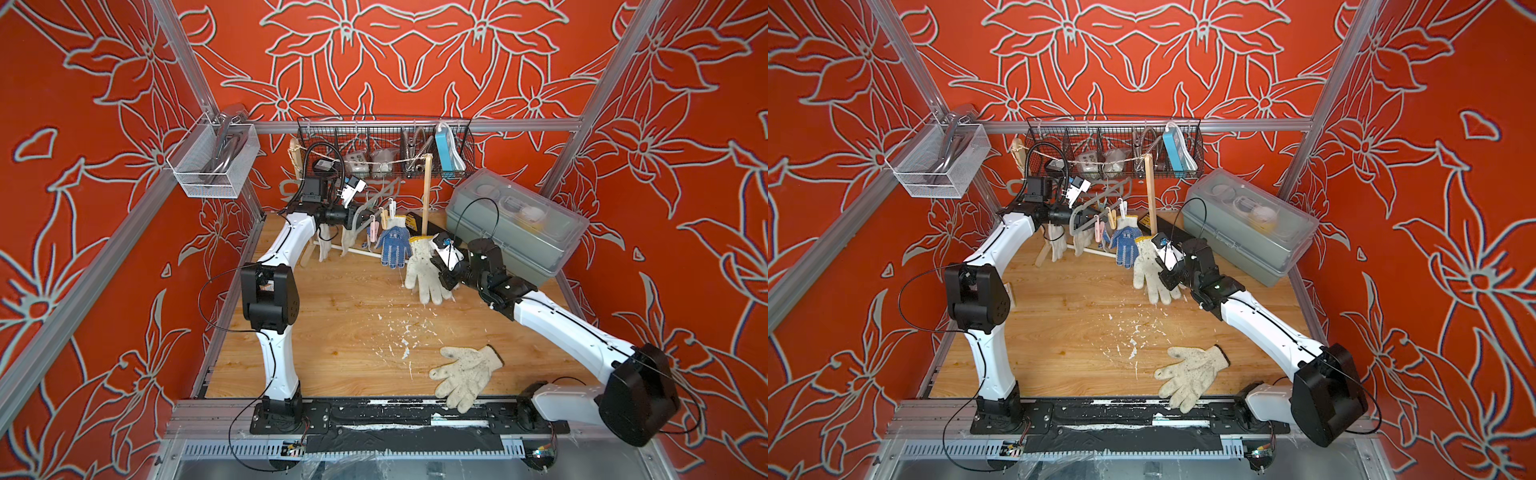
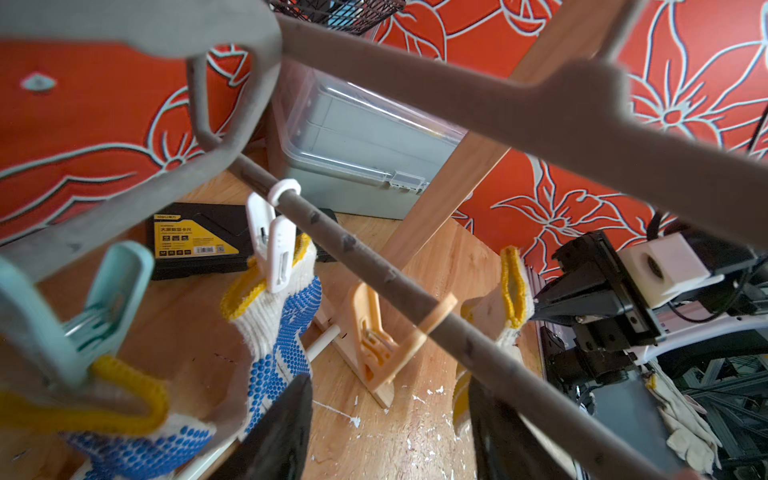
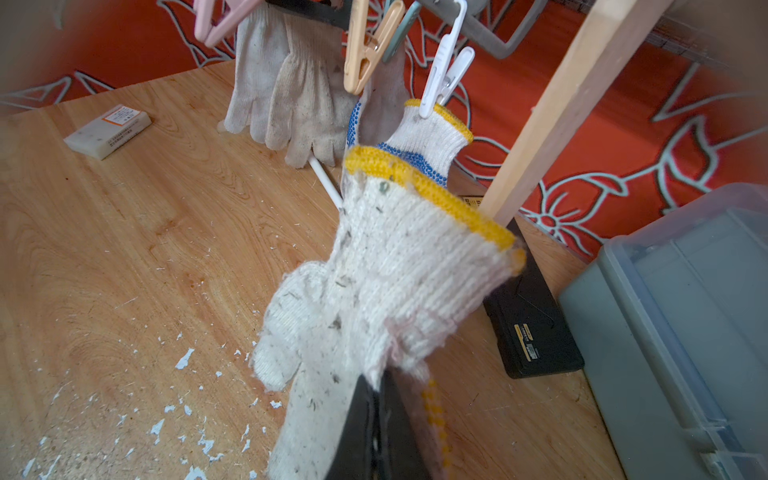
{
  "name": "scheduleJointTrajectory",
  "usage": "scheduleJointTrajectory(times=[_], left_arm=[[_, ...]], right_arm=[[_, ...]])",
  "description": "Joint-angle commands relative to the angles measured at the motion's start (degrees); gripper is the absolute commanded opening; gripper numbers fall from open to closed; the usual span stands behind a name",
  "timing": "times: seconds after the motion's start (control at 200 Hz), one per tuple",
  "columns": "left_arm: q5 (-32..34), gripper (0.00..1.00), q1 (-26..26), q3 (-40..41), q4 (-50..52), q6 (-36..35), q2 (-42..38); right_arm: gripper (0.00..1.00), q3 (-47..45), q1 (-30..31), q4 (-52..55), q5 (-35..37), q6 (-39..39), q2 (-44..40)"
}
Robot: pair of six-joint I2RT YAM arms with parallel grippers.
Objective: Clip the gloves onto a hanger to dry
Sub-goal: Open the clamp at the hanger.
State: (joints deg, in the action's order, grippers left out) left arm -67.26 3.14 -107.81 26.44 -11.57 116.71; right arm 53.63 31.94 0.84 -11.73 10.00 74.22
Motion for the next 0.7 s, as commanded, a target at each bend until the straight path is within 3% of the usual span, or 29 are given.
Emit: scheduleJointTrajectory(times=[0.0, 0.26, 0.696], left_arm=[[-2.94, 0.60, 0.92, -1.34, -1.91, 1.59, 2.20], [-3.59, 0.59, 3.66, -1.28, -4.32, 3.58, 4.04], [-5.54, 0.56, 4.32, 0.12, -23.80, 18.11, 6.48]], right_arm=[[0.00, 2.46, 0.40, -1.11, -1.19, 0.13, 0.58], [0.00, 2.36, 0.38, -1.11, -1.45, -0.33, 0.49], [0.00, 2.58, 0.18, -0.58, -2.07, -0.58, -0.39]])
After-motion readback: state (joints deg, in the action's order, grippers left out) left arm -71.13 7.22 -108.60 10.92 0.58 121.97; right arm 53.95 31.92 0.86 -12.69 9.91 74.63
